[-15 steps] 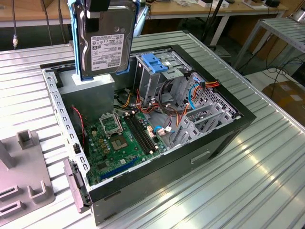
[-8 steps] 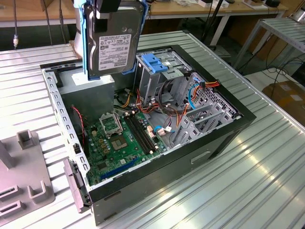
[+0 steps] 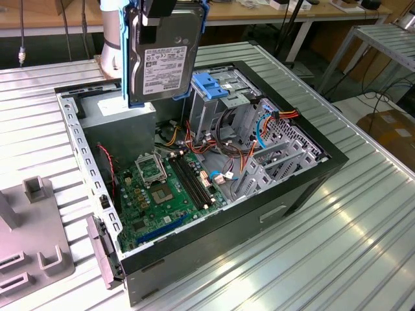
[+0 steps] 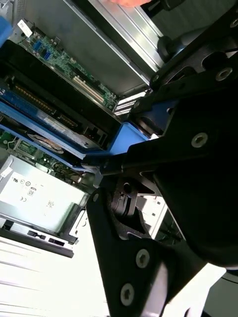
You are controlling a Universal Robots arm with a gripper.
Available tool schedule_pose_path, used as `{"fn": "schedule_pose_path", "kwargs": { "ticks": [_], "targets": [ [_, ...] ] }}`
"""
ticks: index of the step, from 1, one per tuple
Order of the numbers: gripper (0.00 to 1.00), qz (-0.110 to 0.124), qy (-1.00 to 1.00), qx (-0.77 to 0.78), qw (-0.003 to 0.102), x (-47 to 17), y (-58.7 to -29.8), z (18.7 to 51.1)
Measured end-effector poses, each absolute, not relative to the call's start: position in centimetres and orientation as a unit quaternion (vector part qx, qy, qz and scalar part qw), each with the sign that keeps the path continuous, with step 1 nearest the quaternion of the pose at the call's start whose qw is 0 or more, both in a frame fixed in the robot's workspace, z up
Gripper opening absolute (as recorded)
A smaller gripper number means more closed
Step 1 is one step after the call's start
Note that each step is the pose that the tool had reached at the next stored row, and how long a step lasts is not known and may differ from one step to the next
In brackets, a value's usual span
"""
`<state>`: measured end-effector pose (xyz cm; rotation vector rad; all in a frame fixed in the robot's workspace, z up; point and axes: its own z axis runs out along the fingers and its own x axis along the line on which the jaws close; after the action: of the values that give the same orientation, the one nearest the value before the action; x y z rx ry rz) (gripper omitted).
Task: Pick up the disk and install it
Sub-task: 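Insert the disk into the insertion slot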
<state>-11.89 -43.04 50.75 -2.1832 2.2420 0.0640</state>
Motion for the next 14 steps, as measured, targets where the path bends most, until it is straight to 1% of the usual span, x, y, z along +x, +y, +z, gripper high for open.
{"fn": "schedule_pose_path", "kwargs": {
  "ticks": [14],
  "targets": [
    [0.37,0.020,0.716,-0.697,0.006,-10.1,-43.1,50.6]
  ]
}}
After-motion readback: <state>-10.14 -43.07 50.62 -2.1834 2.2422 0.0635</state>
